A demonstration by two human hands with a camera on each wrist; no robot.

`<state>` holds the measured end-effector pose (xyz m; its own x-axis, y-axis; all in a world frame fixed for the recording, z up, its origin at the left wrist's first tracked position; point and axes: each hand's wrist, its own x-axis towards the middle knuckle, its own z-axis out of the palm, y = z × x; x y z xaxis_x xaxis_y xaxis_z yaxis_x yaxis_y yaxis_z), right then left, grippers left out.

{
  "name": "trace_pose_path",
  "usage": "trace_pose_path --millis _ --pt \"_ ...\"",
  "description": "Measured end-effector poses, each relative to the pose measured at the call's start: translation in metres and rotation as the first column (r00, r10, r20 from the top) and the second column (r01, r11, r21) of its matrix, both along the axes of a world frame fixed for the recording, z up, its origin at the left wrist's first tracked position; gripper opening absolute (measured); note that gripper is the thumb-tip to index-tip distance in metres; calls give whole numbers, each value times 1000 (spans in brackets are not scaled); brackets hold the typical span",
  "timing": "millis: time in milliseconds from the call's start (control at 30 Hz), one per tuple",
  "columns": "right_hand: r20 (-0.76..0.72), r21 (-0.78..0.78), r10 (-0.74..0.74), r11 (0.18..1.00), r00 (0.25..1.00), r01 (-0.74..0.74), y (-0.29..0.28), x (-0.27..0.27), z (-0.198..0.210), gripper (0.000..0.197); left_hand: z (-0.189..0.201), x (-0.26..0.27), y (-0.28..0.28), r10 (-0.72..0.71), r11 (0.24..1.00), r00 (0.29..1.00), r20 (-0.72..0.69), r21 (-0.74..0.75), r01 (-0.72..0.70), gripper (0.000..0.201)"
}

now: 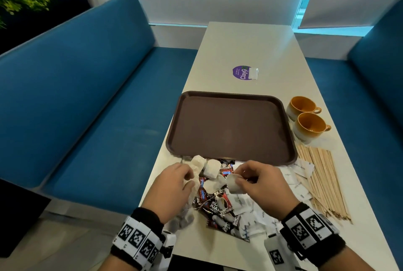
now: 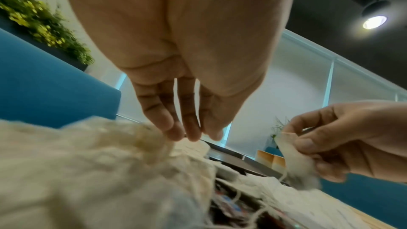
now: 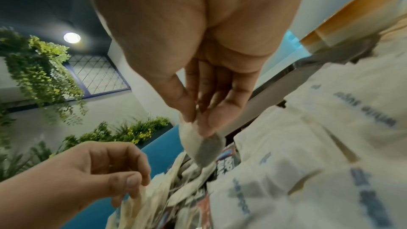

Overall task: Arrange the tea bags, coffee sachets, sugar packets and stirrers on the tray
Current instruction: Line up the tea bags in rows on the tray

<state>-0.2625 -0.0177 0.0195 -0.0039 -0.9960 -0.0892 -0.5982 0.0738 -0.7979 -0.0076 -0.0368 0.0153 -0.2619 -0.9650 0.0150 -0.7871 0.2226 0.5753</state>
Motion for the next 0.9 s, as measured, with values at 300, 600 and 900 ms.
trace_pose_path --millis 300,600,900 --pt "-9 -36 -24 999 1000 23 5 -14 11 8 -9 -53 -19 -243 970 961 134 49 238 26" --pt "14 37 56 998 998 -56 12 -21 11 9 -8 -70 -21 -260 964 900 349 34 265 19" --pt "43 42 79 996 996 -81 16 -16 11 8 0 -66 -23 -353 935 915 194 54 350 15"
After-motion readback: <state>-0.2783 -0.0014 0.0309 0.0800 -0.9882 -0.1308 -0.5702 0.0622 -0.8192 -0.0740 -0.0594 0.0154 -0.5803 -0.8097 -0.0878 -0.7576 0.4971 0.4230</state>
